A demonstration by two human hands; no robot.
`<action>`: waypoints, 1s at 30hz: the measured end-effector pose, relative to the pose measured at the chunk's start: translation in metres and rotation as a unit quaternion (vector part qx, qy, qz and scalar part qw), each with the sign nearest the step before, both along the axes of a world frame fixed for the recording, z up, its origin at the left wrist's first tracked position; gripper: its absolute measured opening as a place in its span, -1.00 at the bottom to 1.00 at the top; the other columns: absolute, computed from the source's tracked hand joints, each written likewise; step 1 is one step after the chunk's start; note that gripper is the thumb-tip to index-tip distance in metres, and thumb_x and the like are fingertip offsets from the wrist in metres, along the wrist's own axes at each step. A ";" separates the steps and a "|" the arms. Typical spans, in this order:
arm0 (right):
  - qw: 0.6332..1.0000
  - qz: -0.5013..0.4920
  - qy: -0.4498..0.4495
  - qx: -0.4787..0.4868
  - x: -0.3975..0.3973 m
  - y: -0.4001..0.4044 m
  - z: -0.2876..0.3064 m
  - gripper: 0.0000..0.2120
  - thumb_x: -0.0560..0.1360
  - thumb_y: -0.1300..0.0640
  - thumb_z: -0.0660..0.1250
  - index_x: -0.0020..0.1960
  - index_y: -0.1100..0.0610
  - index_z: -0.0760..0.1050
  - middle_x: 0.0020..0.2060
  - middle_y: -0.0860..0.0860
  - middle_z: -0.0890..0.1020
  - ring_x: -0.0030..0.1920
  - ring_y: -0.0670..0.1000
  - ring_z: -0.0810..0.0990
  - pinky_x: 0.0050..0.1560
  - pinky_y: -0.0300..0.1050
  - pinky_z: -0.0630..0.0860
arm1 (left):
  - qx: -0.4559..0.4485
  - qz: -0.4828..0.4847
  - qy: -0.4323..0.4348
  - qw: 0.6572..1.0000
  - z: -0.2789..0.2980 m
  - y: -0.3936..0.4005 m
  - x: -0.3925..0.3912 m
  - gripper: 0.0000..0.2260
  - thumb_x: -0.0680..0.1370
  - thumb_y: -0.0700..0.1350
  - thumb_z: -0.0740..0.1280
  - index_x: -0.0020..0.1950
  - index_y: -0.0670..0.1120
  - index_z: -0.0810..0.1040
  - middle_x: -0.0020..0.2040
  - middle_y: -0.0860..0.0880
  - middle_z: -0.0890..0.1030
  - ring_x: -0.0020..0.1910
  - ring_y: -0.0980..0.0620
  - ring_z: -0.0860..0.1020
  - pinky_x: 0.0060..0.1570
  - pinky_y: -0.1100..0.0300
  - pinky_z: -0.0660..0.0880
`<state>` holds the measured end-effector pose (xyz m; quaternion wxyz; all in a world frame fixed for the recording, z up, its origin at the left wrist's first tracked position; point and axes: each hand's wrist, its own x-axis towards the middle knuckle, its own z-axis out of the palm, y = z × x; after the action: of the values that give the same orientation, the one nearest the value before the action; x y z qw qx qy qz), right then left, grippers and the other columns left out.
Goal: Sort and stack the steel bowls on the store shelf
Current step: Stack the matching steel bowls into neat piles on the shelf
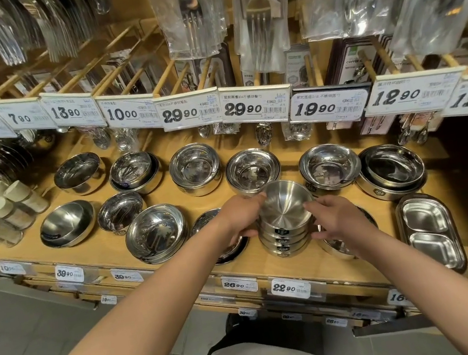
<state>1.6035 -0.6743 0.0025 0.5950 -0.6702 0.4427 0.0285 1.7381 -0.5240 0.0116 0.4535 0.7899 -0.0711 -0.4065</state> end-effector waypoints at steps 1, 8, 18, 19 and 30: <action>0.999 0.007 0.000 -0.033 -0.003 0.000 0.004 -0.64 0.59 -0.08 0.34 0.30 0.08 0.52 0.11 0.05 0.63 -0.13 0.06 0.70 -0.31 -0.16 0.48 | -0.001 0.001 -0.014 1.000 0.002 0.004 0.001 -0.76 0.65 0.11 0.24 -0.02 -0.03 0.54 -0.01 -0.02 0.60 -0.07 0.06 0.60 -0.19 0.21 0.65; 0.976 0.013 -0.118 -0.182 0.006 0.018 0.045 -0.83 0.59 -0.05 0.30 0.08 0.02 0.56 -0.07 -0.12 0.60 -0.07 -0.08 0.55 -0.18 -0.16 0.40 | -0.027 0.118 -0.065 0.991 0.024 0.084 0.025 -0.74 0.61 0.09 0.32 0.07 -0.09 0.58 0.02 -0.05 0.63 -0.02 0.00 0.61 -0.05 0.09 0.62; 0.953 0.204 -0.216 -0.058 0.073 0.107 0.069 -0.88 0.61 0.00 0.30 0.04 -0.23 0.54 -0.13 0.06 0.62 -0.16 -0.20 0.64 -0.24 -0.33 0.59 | -0.014 0.279 -0.089 0.956 0.043 0.247 0.068 -0.85 0.62 -0.09 0.33 0.13 -0.13 0.58 0.06 -0.11 0.62 0.07 -0.05 0.60 -0.14 0.18 0.58; 0.953 0.219 -0.201 -0.052 0.079 0.114 0.065 -0.88 0.61 -0.01 0.31 0.09 -0.21 0.55 -0.13 0.03 0.64 -0.11 -0.17 0.65 -0.16 -0.28 0.62 | -0.013 0.290 -0.087 0.953 0.040 0.263 0.075 -0.85 0.62 -0.09 0.34 0.13 -0.13 0.57 0.07 -0.11 0.60 0.08 -0.05 0.59 -0.15 0.20 0.57; 0.982 0.127 -0.118 0.078 0.211 0.243 0.013 -0.90 0.61 0.16 0.36 0.07 0.02 0.63 -0.02 0.06 0.71 -0.02 0.01 0.71 -0.24 -0.21 0.64 | 0.002 0.355 -0.070 0.932 -0.017 0.396 0.206 -0.91 0.54 -0.25 0.39 -0.06 -0.06 0.60 -0.12 -0.09 0.62 -0.20 0.00 0.60 -0.17 0.14 0.61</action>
<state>1.8148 -0.4312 0.0153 0.6847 -0.6714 0.2773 0.0589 1.9443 -0.1284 -0.0056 0.5602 0.7912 0.1833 -0.1629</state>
